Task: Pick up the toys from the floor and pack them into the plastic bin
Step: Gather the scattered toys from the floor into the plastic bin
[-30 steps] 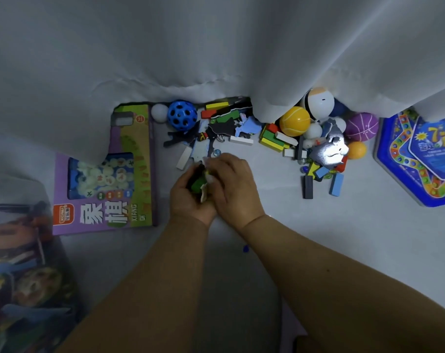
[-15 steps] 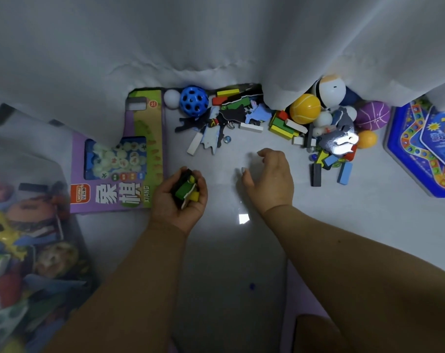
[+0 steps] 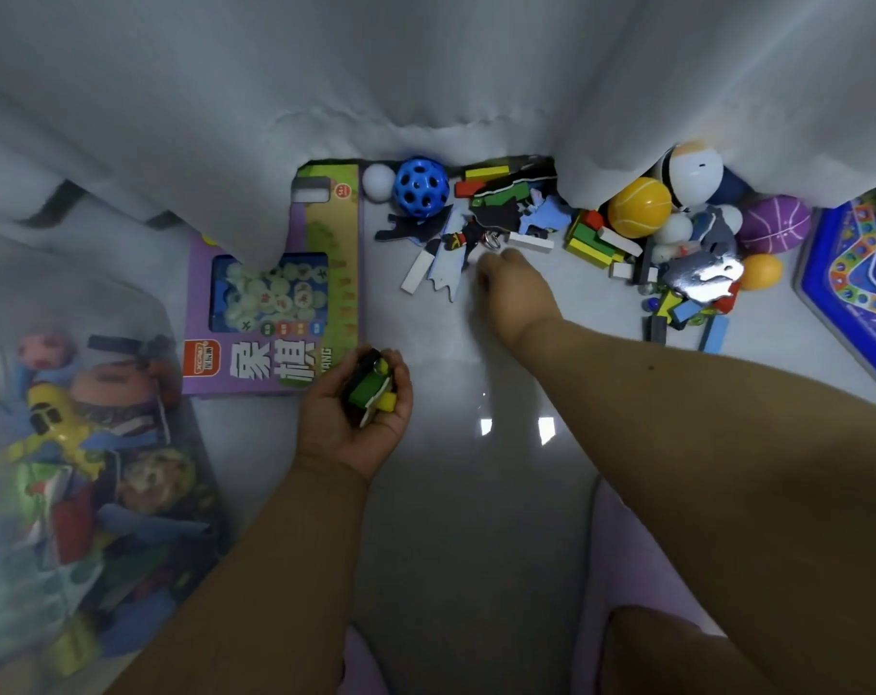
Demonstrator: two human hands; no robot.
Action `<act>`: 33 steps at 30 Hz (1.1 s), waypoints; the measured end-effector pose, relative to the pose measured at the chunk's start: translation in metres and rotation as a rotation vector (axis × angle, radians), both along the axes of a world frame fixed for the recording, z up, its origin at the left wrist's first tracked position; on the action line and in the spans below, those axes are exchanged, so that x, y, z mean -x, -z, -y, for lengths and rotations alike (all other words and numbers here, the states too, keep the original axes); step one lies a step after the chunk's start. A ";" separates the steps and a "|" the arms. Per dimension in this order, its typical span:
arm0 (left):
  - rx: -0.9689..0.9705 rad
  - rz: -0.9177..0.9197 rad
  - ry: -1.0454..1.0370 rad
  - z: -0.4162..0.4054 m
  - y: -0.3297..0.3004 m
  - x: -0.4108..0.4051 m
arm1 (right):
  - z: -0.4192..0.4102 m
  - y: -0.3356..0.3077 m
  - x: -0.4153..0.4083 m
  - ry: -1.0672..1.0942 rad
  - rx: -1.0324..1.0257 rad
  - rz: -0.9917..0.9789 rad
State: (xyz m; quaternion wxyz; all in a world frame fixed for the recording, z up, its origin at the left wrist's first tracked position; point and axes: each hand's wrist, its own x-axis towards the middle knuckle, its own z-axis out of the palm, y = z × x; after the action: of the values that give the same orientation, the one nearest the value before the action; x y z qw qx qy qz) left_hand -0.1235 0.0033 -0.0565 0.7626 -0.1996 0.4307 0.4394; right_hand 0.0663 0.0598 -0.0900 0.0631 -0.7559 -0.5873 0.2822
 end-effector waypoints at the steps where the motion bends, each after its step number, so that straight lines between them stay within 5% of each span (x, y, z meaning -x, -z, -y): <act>1: -0.008 -0.003 0.001 -0.002 -0.002 0.001 | 0.012 -0.003 0.003 0.012 -0.014 -0.038; 6: -0.021 -0.010 0.037 -0.009 -0.004 0.016 | 0.071 -0.007 0.034 0.536 0.110 -0.636; 9: -0.022 -0.041 0.130 -0.009 -0.007 0.027 | 0.081 -0.014 0.047 0.645 0.188 -0.813; 13: -0.006 -0.089 0.203 -0.005 -0.019 0.031 | 0.061 -0.047 0.060 0.410 -0.007 -0.787; 18: -0.050 -0.133 0.309 -0.007 -0.055 0.028 | 0.035 -0.107 0.087 -0.235 -0.215 -0.454; 20: -0.110 -0.103 0.291 -0.012 -0.071 0.032 | 0.028 -0.125 0.093 -0.332 -0.254 -0.382; 28: -0.314 -0.139 0.245 -0.022 -0.149 0.069 | 0.020 -0.182 0.127 0.020 -0.325 -0.801; 33: -0.424 -0.331 0.315 -0.008 -0.212 0.131 | 0.037 -0.224 0.182 0.137 0.012 -1.244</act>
State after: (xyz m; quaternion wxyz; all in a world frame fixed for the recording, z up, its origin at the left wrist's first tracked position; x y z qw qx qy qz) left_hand -0.2543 0.0108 0.1554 0.7655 0.1075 0.4735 0.4223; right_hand -0.1153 0.0230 0.1338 0.4068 -0.4864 -0.3893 0.6681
